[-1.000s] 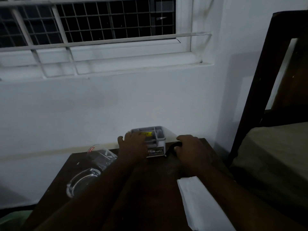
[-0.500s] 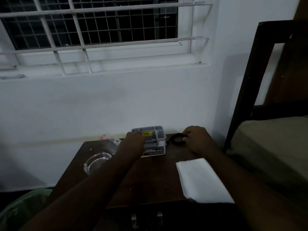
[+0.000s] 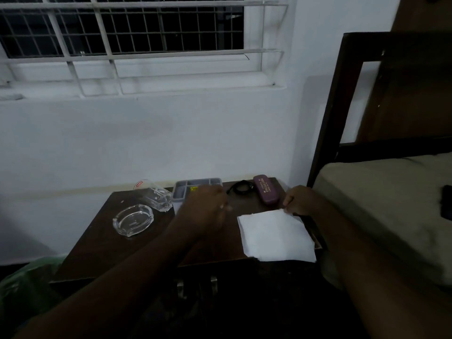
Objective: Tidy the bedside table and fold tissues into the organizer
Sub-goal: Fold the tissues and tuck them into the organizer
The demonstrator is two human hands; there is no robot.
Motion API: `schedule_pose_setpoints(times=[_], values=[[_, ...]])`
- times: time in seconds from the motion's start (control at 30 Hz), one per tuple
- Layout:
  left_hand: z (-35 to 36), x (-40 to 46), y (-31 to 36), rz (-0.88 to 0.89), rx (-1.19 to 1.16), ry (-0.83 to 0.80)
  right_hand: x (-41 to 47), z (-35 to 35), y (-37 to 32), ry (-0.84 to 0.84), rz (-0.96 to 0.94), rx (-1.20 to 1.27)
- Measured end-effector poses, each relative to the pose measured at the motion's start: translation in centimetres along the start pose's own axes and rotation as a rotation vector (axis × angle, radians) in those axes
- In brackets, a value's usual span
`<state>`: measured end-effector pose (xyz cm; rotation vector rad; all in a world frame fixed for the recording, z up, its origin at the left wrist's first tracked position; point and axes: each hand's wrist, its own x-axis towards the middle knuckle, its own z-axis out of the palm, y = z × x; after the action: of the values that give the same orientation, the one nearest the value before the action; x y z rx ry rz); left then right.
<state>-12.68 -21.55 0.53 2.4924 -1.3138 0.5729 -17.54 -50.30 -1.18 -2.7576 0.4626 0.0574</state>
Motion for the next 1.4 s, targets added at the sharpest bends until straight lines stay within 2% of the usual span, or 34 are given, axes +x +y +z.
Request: schedule_pose_setpoints(times=[0.1, 0.23, 0.33, 0.6, 0.77, 0.87, 1.07, 1.4], values=[[3.3, 0.0, 3.5, 0.097, -0.169, -0.258, 0.0, 0.4, -0.6, -0.047, -0.007, -0.005], [7.4, -0.5, 4.6, 0.130, -0.218, -0.343, 0.6, 0.8, -0.9, -0.102, -0.080, 0.014], [8.1, -0.6, 3.9, 0.105, -0.244, -0.299, 1.1, 1.1, -1.0, -0.108, -0.129, -0.012], [8.6, -1.1, 2.3, 0.045, -0.257, -0.251, 2.0, 1.0, -1.4, 0.055, -0.217, 0.099], [9.2, -2.0, 2.4, 0.023, -0.244, -0.155, 1.9, 1.0, -1.7, 0.053, -0.222, 0.123], [9.5, -2.7, 2.5, -0.053, -0.306, -0.112, 2.0, 0.9, -1.5, 0.051, -0.177, 0.146], [9.6, -2.8, 2.6, -0.123, -0.343, -0.123, 2.1, 0.6, -1.3, 0.032, -0.128, 0.092], [10.2, -2.9, 2.5, -0.127, -0.346, -0.096, 1.6, 0.3, -1.1, 0.017, -0.202, 0.134]])
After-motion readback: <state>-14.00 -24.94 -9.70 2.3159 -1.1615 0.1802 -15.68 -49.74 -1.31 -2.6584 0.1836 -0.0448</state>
